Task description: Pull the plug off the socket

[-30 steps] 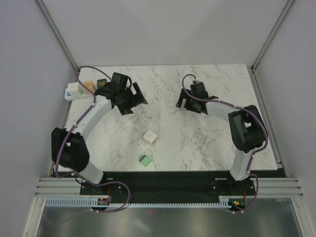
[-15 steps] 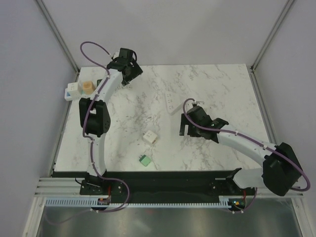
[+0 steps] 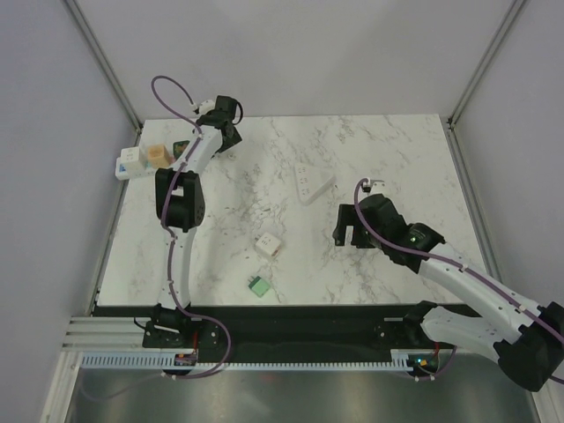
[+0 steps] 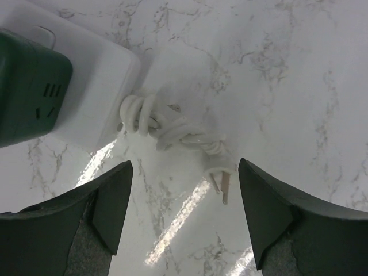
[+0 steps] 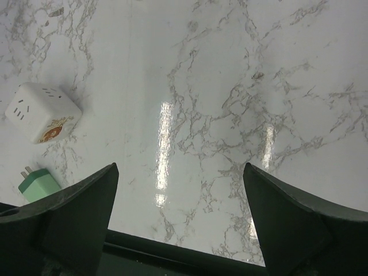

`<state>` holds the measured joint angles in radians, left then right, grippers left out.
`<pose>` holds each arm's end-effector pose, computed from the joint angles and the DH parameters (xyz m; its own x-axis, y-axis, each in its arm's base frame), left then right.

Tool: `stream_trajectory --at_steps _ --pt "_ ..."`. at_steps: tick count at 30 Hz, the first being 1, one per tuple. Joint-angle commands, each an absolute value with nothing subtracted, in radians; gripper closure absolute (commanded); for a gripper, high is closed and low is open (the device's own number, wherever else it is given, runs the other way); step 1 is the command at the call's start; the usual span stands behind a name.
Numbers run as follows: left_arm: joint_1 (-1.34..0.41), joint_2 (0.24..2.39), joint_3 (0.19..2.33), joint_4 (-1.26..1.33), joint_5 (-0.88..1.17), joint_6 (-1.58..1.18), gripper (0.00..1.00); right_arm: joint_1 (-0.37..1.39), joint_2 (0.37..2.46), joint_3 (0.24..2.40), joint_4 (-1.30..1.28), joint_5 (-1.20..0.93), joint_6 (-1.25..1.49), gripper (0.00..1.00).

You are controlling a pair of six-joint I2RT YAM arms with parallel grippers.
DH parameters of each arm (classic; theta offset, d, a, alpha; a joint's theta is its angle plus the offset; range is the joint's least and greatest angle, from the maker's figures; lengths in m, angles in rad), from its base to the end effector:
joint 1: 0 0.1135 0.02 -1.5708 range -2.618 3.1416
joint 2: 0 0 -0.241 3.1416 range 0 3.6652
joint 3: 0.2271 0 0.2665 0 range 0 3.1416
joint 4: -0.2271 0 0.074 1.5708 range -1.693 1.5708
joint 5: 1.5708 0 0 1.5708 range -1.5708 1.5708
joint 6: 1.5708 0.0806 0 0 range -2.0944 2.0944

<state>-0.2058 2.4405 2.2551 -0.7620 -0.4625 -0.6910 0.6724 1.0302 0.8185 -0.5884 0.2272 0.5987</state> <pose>0.5514 -0.0784 0.1614 -0.5665 -0.4644 -0.6807 -0.5621 0.8219 -0.0929 0.2215 0.1532 0.2148 -0.7365 0.1155 -0.6665 -0.0836 0.9622 0.2591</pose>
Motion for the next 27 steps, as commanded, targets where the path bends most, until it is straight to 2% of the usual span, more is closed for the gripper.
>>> stream_trajectory --at_steps 1,9,12,16,17,18,20,21,22,27 --pt "-0.179 2.474 2.299 -0.767 -0.531 -0.634 0.19 0.678 0.968 0.81 -0.603 0.242 0.621 0.03" --pt "-0.167 2.533 2.298 -0.759 -0.5 -0.653 0.2 0.678 0.95 0.815 -0.629 0.218 0.557 0.03" --pt "-0.156 2.551 2.299 -0.762 -0.453 -0.675 0.26 0.676 0.957 0.819 -0.62 0.207 0.561 0.03" --pt "-0.149 2.549 2.298 -0.759 -0.434 -0.693 0.59 0.676 0.974 0.828 -0.624 0.209 0.558 0.03" --pt "-0.149 2.545 2.296 -0.758 -0.431 -0.692 0.64 0.678 0.971 0.825 -0.624 0.209 0.558 0.02" --pt "-0.149 2.54 2.293 -0.758 -0.428 -0.689 0.75 0.678 0.963 0.824 -0.626 0.21 0.558 0.03" --pt "-0.149 2.514 2.27 -0.758 -0.423 -0.68 0.85 0.678 0.96 0.821 -0.632 0.209 0.56 0.03" --pt "-0.15 2.502 2.255 -0.758 -0.42 -0.675 0.94 0.677 0.959 0.821 -0.637 0.21 0.56 0.03" --pt "-0.15 2.487 2.229 -0.756 -0.411 -0.658 0.98 0.676 0.957 0.827 -0.64 0.209 0.558 0.03" --pt "-0.16 2.357 2.097 -0.753 -0.425 -0.603 0.98 0.676 0.925 0.838 -0.666 0.225 0.554 0.03"
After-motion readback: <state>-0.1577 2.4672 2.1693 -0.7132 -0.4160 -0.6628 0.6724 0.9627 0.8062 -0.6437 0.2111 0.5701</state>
